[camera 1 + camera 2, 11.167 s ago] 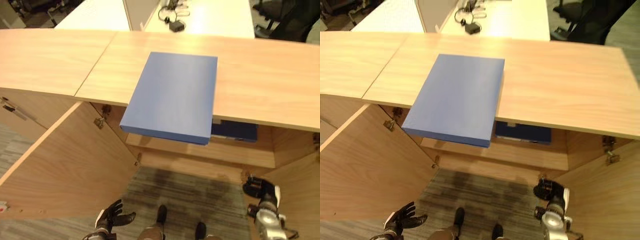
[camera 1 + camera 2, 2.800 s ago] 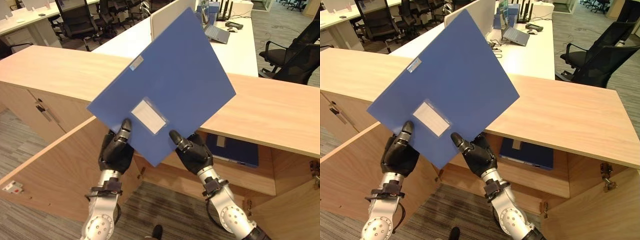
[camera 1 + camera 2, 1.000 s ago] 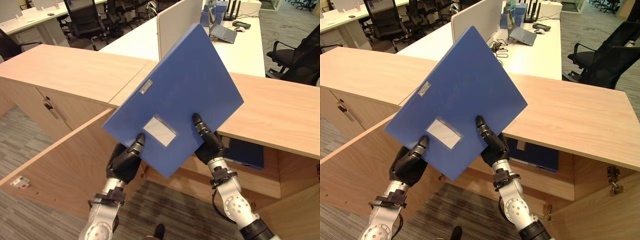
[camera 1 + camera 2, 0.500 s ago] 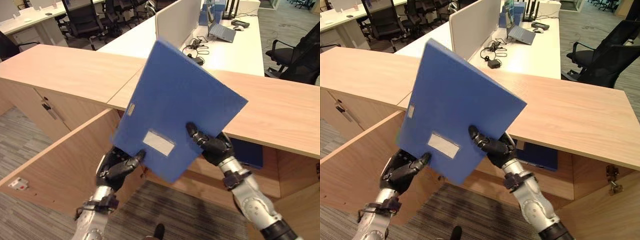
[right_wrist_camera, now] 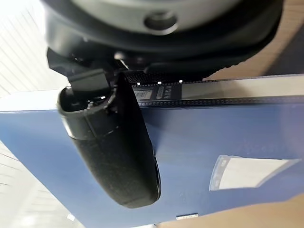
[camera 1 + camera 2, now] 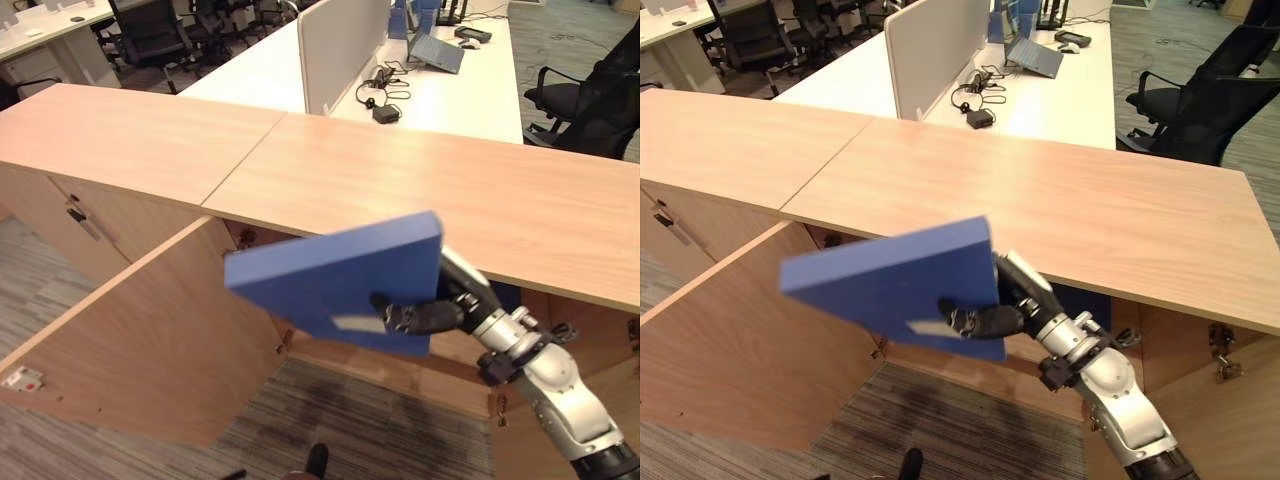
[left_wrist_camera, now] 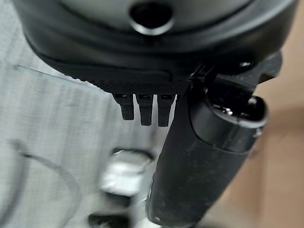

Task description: Put the empty folder in the office cabinet

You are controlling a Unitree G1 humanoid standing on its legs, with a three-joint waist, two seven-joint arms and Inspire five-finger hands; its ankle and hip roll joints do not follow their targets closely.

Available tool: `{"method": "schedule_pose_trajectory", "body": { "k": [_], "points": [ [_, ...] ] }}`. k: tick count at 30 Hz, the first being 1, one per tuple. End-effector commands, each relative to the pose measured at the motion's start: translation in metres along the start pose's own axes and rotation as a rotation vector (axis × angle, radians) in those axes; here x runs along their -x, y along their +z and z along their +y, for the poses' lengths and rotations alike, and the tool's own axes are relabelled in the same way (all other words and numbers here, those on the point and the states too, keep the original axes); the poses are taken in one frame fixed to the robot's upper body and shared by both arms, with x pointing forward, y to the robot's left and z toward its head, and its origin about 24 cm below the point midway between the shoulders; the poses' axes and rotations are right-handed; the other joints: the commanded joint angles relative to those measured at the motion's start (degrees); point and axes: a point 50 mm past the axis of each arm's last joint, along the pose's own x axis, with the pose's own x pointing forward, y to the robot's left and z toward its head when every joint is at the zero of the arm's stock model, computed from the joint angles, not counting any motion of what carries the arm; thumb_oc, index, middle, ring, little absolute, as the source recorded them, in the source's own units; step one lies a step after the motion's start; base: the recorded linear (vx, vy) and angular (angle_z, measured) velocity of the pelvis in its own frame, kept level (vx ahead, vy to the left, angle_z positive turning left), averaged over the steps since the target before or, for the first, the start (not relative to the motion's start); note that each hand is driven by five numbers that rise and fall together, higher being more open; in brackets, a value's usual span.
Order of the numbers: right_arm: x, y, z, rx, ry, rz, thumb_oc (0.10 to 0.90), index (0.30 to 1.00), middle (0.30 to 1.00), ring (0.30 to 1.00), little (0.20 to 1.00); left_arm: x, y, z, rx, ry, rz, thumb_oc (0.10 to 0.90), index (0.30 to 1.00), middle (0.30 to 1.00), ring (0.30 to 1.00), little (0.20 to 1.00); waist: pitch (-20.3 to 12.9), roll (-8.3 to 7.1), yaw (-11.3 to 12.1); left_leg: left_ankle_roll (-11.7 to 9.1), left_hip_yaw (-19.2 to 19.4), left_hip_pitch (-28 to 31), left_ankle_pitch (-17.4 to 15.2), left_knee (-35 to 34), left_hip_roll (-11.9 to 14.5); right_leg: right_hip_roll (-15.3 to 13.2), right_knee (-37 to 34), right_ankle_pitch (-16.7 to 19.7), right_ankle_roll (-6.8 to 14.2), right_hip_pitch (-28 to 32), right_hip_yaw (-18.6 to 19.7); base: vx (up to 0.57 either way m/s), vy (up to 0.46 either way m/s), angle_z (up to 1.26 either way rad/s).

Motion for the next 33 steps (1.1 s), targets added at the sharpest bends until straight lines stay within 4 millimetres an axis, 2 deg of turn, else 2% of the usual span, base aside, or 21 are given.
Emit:
{"method": "schedule_pose_trajectory", "body": {
  "k": [1, 2, 4, 5, 6, 7, 10, 11, 12, 13, 14, 16, 17, 18, 19, 23, 26, 28, 29, 30, 33],
  "points": [
    [-0.018, 0.030, 0.007, 0.161, 0.034, -0.174, 0.400, 0.300, 0.300, 0.300, 0.300, -0.018, 0.037, 0.000, -0.084, 0.006, -0.086, 0.800, 0.900, 0.900, 0.900, 0.900, -1.8, -0.16, 0.3, -2.2, 1.8, 2.4, -5.2, -0.4, 3.9, -3.0, 2.3, -1.9, 2.6, -3.7, -0.3, 0.00, -0.003, 0.10],
    [-0.018, 0.030, 0.007, 0.163, 0.034, -0.175, 0.400, 0.300, 0.300, 0.300, 0.300, -0.019, 0.037, 0.000, -0.083, 0.007, -0.087, 0.800, 0.900, 0.900, 0.900, 0.900, -1.8, -0.15, 0.2, -2.2, 1.8, 2.4, -5.2, -0.4, 3.9, -3.0, 2.3, -1.9, 2.6, -3.7, -0.3, 0.01, 0.000, 0.08],
    [-0.021, 0.010, 0.012, 0.249, 0.054, -0.074, 0.400, 0.300, 0.300, 0.300, 0.300, -0.020, 0.027, -0.009, -0.063, -0.029, -0.028, 0.800, 0.900, 0.900, 0.900, 0.900, -1.6, -0.21, 0.5, -2.1, 1.6, 2.3, -5.2, -0.4, 3.9, -2.9, 2.3, -2.1, 2.5, -3.6, -0.5, 0.01, 0.002, 0.07],
    [-0.020, 0.000, 0.013, 0.275, 0.057, -0.023, 0.400, 0.300, 0.300, 0.300, 0.300, -0.021, 0.026, -0.011, -0.065, -0.038, -0.019, 0.800, 0.900, 0.900, 0.900, 0.900, -1.5, -0.24, 0.5, -2.1, 1.5, 2.3, -5.3, -0.4, 3.9, -2.9, 2.4, -2.2, 2.5, -3.6, -0.6, 0.00, 0.000, 0.00],
    [-0.020, -0.029, 0.018, 0.309, 0.054, 0.099, 0.400, 0.300, 0.300, 0.300, 0.300, -0.023, 0.026, -0.017, -0.070, -0.059, -0.008, 0.800, 0.900, 0.900, 0.900, 0.900, -1.3, -0.25, 0.9, -2.1, 1.2, 2.1, -5.3, -0.4, 3.8, -3.0, 2.4, -2.3, 2.4, -3.5, -0.9, 0.00, 0.000, 0.00],
    [-0.021, -0.029, 0.019, 0.310, 0.054, 0.098, 0.400, 0.300, 0.300, 0.300, 0.300, -0.023, 0.026, -0.016, -0.069, -0.058, -0.008, 0.800, 0.900, 0.900, 0.900, 0.900, -1.3, -0.29, 0.8, -2.1, 1.2, 2.1, -5.3, -0.4, 3.8, -2.9, 2.4, -2.3, 2.4, -3.5, -0.9, 0.00, 0.000, 0.00],
    [-0.019, -0.063, 0.027, 0.311, 0.019, 0.235, 0.400, 0.300, 0.300, 0.300, 0.300, -0.025, 0.031, -0.017, -0.074, -0.050, -0.018, 0.800, 0.900, 0.900, 0.900, 0.900, -1.1, -0.32, 1.4, -2.0, 0.7, 1.8, -5.2, -0.4, 3.8, -3.0, 2.3, -2.4, 2.4, -3.5, -1.4, 0.01, 0.001, 0.01],
    [-0.020, -0.063, 0.027, 0.312, 0.018, 0.234, 0.400, 0.300, 0.300, 0.300, 0.300, -0.025, 0.031, -0.017, -0.074, -0.049, -0.018, 0.800, 0.900, 0.900, 0.900, 0.900, -1.1, -0.38, 1.4, -2.0, 0.7, 1.8, -5.2, -0.4, 3.8, -3.0, 2.3, -2.4, 2.4, -3.5, -1.4, 0.00, 0.000, 0.00],
    [-0.017, -0.088, 0.035, 0.294, 0.001, 0.342, 0.400, 0.300, 0.300, 0.300, 0.300, -0.027, 0.040, -0.016, -0.090, -0.041, -0.046, 0.800, 0.900, 0.900, 0.900, 0.900, -0.7, -0.34, 2.0, -2.0, 0.1, 1.4, -5.2, -0.4, 3.7, -3.0, 2.3, -2.6, 2.3, -3.6, -1.9, 0.02, 0.002, 0.04],
    [-0.017, -0.088, 0.036, 0.294, 0.000, 0.341, 0.400, 0.300, 0.300, 0.300, 0.300, -0.027, 0.040, -0.016, -0.090, -0.040, -0.046, 0.800, 0.900, 0.900, 0.900, 0.900, -0.7, -0.39, 2.0, -2.0, 0.0, 1.4, -5.2, -0.4, 3.7, -3.0, 2.3, -2.6, 2.3, -3.6, -1.9, 0.02, 0.003, 0.17],
    [-0.017, -0.094, 0.038, 0.266, -0.009, 0.361, 0.400, 0.300, 0.300, 0.300, 0.300, -0.028, 0.043, -0.015, -0.102, -0.041, -0.057, 0.800, 0.900, 0.900, 0.900, 0.900, -0.6, -0.38, 2.2, -1.9, -0.2, 1.2, -5.1, -0.4, 3.6, -3.0, 2.3, -2.6, 2.3, -3.6, -2.1, 0.02, 0.009, 0.21],
    [-0.008, -0.116, 0.044, 0.068, -0.104, 0.445, 0.400, 0.300, 0.300, 0.300, 0.300, -0.029, 0.050, -0.017, -0.129, -0.047, -0.084, 0.800, 0.900, 0.900, 0.900, 0.900, -0.3, -0.11, 2.7, -2.0, -0.9, 0.9, -5.0, -0.4, 3.4, -3.0, 2.3, -2.8, 2.2, -3.5, -2.9, 0.02, 0.017, 0.16],
    [-0.004, -0.126, 0.045, -0.095, -0.199, 0.465, 0.400, 0.300, 0.300, 0.300, 0.300, -0.029, 0.052, -0.018, -0.149, -0.055, -0.091, 0.800, 0.900, 0.900, 0.900, 0.900, -0.1, 0.09, 3.0, -2.1, -1.2, 0.7, -5.0, -0.4, 3.3, -3.0, 2.2, -3.0, 2.1, -3.3, -3.2, 0.00, 0.016, 0.14],
    [-0.004, -0.126, 0.045, -0.095, -0.199, 0.465, 0.400, 0.300, 0.300, 0.300, 0.300, -0.029, 0.052, -0.018, -0.150, -0.055, -0.092, 0.800, 0.900, 0.900, 0.900, 0.900, -0.2, 0.05, 2.9, -2.0, -1.3, 0.4, -4.8, -0.4, 3.2, -3.1, 2.2, -2.8, 2.2, -3.5, -3.3, 0.00, 0.016, 0.19],
    [-0.003, -0.129, 0.044, -0.204, -0.265, 0.457, 0.400, 0.300, 0.300, 0.300, 0.300, -0.029, 0.053, -0.017, -0.171, -0.059, -0.092, 0.800, 0.900, 0.900, 0.900, 0.900, -0.1, 0.18, 3.1, -2.0, -1.5, 0.2, -4.7, -0.4, 3.1, -3.1, 2.1, -2.8, 2.2, -3.5, -3.5, 0.00, 0.015, 0.17],
    [0.003, -0.139, 0.018, -0.570, -0.618, 0.371, 0.400, 0.300, 0.300, 0.300, 0.300, -0.026, 0.051, -0.020, -0.283, -0.107, -0.086, 0.800, 0.900, 0.900, 0.900, 0.900, 0.3, 0.75, 3.7, -2.1, -1.6, 0.1, -5.0, -0.4, 3.1, -3.0, 1.9, -2.9, 2.3, -3.4, -3.7, 0.01, 0.015, 0.10],
    [0.010, -0.139, -0.008, -0.799, -0.856, 0.237, 0.400, 0.300, 0.300, 0.300, 0.300, -0.025, 0.050, -0.018, -0.322, -0.121, -0.081, 0.800, 0.900, 0.900, 0.900, 0.900, 0.4, 0.90, 4.1, -2.1, -2.0, -0.2, -4.9, -0.4, 2.9, -3.1, 1.9, -2.8, 2.3, -3.5, -3.8, 0.02, 0.001, 0.06],
    [0.020, -0.138, -0.028, -0.887, -1.019, 0.149, 0.400, 0.300, 0.300, 0.300, 0.300, -0.024, 0.049, -0.016, -0.336, -0.120, -0.077, 0.800, 0.900, 0.900, 0.900, 0.900, 0.5, 1.04, 4.5, -2.2, -2.1, 0.0, -5.3, -0.4, 3.0, -3.0, 2.0, -3.2, 2.3, -3.3, -3.9, 0.03, -0.020, 0.07],
    [0.028, -0.136, -0.047, -0.979, -1.157, 0.049, 0.400, 0.300, 0.300, 0.300, 0.300, -0.023, 0.051, -0.015, -0.365, -0.126, -0.083, 0.800, 0.900, 0.900, 0.900, 0.900, 0.5, 1.18, 4.8, -2.2, -2.5, 0.0, -5.5, -0.4, 2.9, -3.0, 2.1, -3.5, 2.3, -3.1, -4.1, 0.02, -0.014, 0.09],
    [0.028, -0.136, -0.047, -0.980, -1.158, 0.047, 0.400, 0.300, 0.300, 0.300, 0.300, -0.024, 0.052, -0.014, -0.366, -0.126, -0.084, 0.800, 0.900, 0.900, 0.900, 0.900, 0.6, 1.17, 4.9, -2.2, -2.5, 0.0, -5.5, -0.4, 2.9, -3.0, 2.1, -3.5, 2.3, -3.1, -4.1, 0.03, -0.008, 0.09],
    [0.046, -0.129, -0.075, -1.064, -1.345, -0.110, 0.400, 0.300, 0.300, 0.300, 0.300, -0.022, 0.055, -0.015, -0.400, -0.146, -0.099, 0.800, 0.900, 0.900, 0.900, 0.900, 0.3, 1.31, 5.3, -2.2, -3.0, -0.1, -5.8, -0.4, 2.7, -3.0, 2.1, -3.9, 2.4, -3.0, -4.4, 0.03, -0.004, 0.08]
  ]
}}
